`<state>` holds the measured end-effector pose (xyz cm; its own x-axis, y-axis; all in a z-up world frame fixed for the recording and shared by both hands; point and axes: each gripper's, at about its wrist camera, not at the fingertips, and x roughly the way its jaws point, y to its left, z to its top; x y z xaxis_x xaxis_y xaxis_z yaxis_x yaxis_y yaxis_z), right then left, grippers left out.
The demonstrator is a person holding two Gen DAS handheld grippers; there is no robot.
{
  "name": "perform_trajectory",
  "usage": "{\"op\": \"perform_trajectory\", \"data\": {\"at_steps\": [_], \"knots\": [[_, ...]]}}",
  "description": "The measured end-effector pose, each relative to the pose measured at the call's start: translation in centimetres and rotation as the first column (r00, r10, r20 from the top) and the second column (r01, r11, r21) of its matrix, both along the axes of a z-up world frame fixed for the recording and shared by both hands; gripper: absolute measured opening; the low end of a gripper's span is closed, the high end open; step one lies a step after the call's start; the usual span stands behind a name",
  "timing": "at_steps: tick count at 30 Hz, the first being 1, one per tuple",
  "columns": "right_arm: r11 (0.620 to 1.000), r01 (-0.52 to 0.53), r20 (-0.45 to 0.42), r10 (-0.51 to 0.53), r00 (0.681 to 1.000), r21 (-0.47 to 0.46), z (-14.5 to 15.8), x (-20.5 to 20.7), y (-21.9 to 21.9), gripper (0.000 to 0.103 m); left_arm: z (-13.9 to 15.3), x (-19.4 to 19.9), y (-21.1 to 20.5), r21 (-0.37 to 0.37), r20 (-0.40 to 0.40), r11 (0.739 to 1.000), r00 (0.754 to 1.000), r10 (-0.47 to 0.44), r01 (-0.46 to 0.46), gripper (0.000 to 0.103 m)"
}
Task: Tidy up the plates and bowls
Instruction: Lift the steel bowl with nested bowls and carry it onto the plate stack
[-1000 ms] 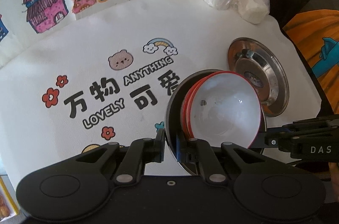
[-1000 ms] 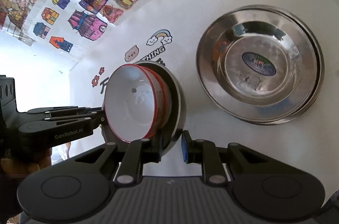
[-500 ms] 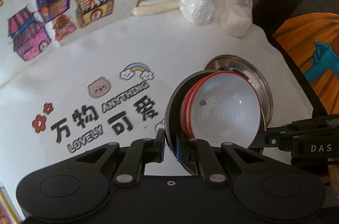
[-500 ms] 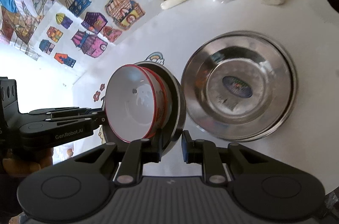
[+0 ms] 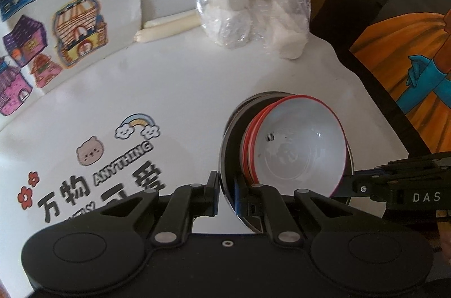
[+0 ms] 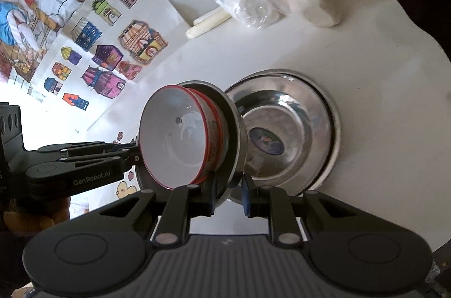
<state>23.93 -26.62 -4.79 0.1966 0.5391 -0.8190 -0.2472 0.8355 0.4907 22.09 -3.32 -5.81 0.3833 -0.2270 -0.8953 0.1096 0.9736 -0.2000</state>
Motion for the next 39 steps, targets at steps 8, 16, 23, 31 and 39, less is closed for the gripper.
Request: {"op": "perform_trajectory", "data": {"at_steps": [8,16,23,31,39], "knots": [[1.0,-0.019,-0.004,0.019,1.0,-0.002,-0.4,1.6,-1.8,0.02,-0.2,0.8,-1.6,0.002,-0.005,1.0,1.0,0.011,-0.011,0.009],[0.999,-0.043,-0.013,0.043,0.999,-0.005,-0.6,2.6,-2.8,0.02,-0.6,1.6,-2.8,0.005,-0.013,1.0,0.999,0.03,-0.03,0.008],[0.998,-0.06,-0.027,0.06,0.998,-0.011,-1.0,3.5,-3.4,0.021,-1.2,2.1,-3.8,0.008,-0.027,0.999,0.999,0.041,-0.041,0.009],[0.996,-0.084,-0.049,0.083,0.995,-0.014,-1.6,4.4,-3.7,0.021,-1.8,2.7,-4.3,0.015,-0.045,0.998,0.997,0.058,-0.057,0.008],[0.994,-0.112,-0.069,0.11,0.992,-0.017,-2.1,4.9,-3.4,0.021,-2.4,3.0,-4.4,0.024,-0.065,0.996,0.994,0.084,-0.083,0.009]]}}
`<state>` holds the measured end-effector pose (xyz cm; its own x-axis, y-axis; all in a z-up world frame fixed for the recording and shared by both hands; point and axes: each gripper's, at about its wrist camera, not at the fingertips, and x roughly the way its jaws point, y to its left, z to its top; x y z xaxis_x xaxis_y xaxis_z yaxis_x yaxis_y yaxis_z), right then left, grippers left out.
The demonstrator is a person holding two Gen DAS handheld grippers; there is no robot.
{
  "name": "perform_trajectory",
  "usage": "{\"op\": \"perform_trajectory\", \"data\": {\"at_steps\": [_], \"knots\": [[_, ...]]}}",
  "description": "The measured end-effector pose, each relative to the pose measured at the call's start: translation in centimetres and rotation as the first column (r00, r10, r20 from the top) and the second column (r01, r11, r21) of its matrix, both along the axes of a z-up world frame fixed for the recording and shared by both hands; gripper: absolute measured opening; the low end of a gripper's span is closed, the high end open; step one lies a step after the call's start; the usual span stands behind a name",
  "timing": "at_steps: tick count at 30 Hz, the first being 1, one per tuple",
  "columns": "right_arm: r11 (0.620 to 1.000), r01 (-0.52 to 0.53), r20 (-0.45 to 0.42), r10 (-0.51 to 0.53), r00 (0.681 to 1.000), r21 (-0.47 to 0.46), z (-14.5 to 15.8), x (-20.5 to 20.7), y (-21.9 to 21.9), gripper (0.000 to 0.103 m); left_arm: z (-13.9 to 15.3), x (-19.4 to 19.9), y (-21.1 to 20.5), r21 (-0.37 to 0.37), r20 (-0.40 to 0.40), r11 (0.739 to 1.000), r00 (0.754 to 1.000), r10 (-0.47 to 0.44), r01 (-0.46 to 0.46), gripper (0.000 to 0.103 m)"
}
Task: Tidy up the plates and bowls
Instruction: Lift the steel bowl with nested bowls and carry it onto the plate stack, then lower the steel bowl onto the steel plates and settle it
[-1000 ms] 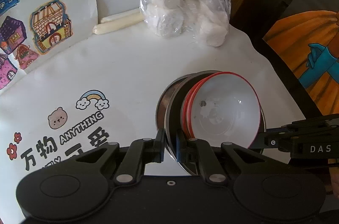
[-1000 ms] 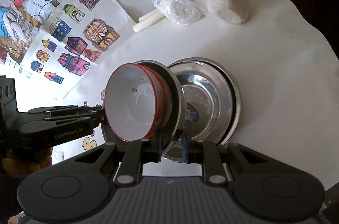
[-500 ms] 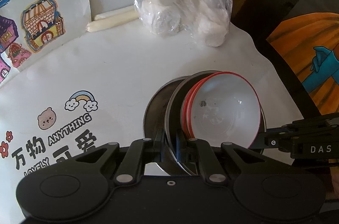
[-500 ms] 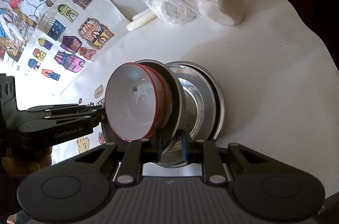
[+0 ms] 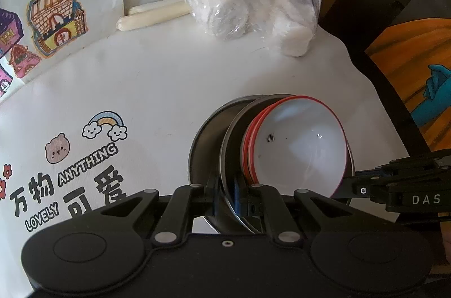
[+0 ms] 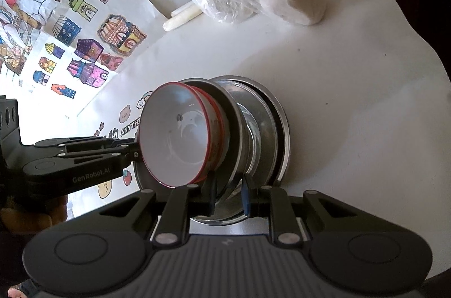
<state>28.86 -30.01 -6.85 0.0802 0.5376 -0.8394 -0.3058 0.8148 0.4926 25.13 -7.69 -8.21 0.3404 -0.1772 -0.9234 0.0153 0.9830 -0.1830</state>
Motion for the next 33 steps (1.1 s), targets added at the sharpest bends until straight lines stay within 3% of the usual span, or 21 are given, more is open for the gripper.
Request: {"op": "perform_trajectory", "data": {"at_steps": [33], "knots": [[0.999,-0.036,-0.025,0.035,0.999,-0.026,-1.1,1.1,1.2,0.021,-1.7,1.7,0.3,0.016,-0.035,0.998,0.998,0.055,-0.054,0.009]]}}
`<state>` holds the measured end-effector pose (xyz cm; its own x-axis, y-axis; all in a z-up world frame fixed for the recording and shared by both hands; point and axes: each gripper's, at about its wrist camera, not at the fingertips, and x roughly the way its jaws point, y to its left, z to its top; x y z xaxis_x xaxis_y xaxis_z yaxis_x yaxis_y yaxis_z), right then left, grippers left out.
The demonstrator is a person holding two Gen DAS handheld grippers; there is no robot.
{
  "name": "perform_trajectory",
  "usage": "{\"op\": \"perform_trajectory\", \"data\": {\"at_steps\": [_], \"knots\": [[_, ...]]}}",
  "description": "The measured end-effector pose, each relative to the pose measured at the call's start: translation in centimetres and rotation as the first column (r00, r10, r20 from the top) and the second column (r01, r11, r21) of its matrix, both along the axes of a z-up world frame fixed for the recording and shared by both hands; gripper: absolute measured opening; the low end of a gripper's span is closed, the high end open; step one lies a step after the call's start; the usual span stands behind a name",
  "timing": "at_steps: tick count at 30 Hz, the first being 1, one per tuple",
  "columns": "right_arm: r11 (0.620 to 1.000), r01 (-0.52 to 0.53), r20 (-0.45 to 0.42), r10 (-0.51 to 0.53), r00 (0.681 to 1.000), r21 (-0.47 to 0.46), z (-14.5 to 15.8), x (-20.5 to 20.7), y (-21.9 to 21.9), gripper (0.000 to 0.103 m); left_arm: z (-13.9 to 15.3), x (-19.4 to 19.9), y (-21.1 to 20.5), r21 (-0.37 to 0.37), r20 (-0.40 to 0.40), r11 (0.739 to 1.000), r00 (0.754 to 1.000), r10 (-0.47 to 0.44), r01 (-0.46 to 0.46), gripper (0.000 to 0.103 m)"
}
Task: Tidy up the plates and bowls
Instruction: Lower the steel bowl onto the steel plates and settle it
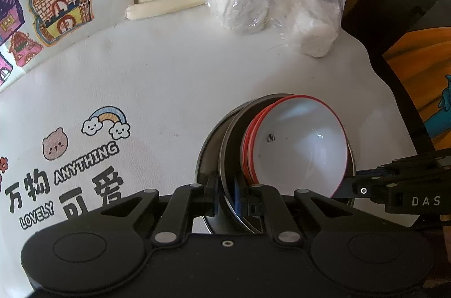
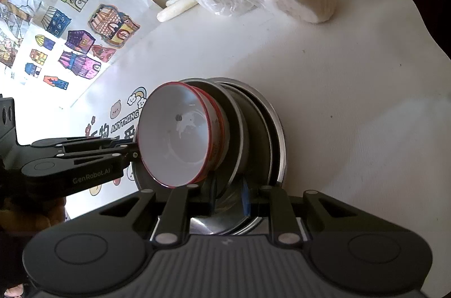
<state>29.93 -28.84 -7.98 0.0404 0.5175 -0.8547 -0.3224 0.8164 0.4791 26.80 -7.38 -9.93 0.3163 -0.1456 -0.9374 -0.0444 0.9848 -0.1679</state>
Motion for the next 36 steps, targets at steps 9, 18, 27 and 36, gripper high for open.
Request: {"op": "perform_trajectory", "data": {"at_steps": [9,18,27,36], "knots": [[1.0,0.015,-0.001,-0.015,1.0,-0.004,-0.02,0.06,-0.19,0.021,-0.21,0.67,-0.46,0.003,0.002,1.0,1.0,-0.012,0.012,0.009],[0.999,0.033,-0.004,-0.033,0.999,-0.008,0.05,0.06,-0.43,0.021,-0.42,0.73,-0.77,-0.001,0.0,1.0,1.0,-0.02,0.02,0.01],[0.999,0.04,-0.005,-0.04,0.999,-0.009,0.04,0.01,-0.41,0.021,-0.47,0.72,-0.61,-0.007,-0.001,1.0,1.0,-0.019,0.019,0.01],[0.999,0.039,-0.003,-0.04,0.999,-0.015,0.05,0.06,-0.36,0.022,-0.39,0.64,-0.6,-0.006,-0.006,1.0,1.0,-0.016,0.016,0.01]]}}
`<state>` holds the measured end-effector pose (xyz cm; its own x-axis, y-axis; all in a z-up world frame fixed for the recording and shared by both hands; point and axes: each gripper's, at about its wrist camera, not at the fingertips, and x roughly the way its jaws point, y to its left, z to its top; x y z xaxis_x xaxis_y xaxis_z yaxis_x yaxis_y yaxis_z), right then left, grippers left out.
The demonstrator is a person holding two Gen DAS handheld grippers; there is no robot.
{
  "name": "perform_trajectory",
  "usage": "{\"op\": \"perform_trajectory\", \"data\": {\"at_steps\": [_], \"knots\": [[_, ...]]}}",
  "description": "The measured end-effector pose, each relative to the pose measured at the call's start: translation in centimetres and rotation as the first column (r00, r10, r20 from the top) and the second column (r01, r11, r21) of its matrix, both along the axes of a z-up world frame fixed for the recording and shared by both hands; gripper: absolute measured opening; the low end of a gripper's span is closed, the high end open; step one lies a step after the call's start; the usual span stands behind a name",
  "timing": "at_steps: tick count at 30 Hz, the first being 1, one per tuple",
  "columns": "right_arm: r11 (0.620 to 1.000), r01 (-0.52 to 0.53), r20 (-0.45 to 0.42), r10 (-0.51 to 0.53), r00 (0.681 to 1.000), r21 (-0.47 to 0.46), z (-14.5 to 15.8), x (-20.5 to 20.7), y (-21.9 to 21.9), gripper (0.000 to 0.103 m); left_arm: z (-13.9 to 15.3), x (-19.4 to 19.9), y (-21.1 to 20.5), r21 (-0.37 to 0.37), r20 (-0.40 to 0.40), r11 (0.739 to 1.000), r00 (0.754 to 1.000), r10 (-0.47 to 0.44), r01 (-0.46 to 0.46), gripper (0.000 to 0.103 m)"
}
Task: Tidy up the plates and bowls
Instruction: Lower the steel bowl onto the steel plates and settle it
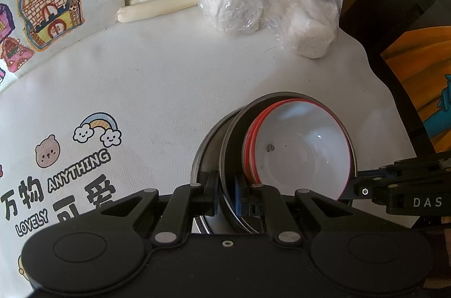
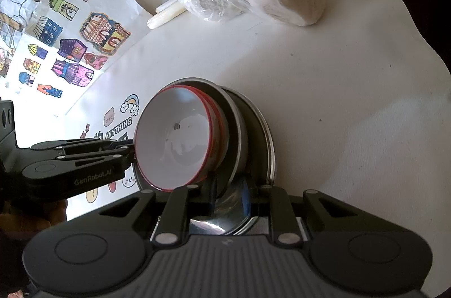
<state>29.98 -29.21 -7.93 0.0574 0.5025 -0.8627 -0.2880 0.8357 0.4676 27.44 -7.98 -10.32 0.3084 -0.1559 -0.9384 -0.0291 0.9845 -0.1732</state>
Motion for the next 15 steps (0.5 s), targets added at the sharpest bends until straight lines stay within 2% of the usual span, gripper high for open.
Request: {"op": "perform_trajectory", "data": {"at_steps": [15], "knots": [[1.0,0.009,-0.005,-0.009,1.0,-0.013,0.15,0.0,0.21,0.024,0.23,-0.07,0.39,-0.01,-0.016,0.999,0.999,0.032,-0.032,0.016]]}}
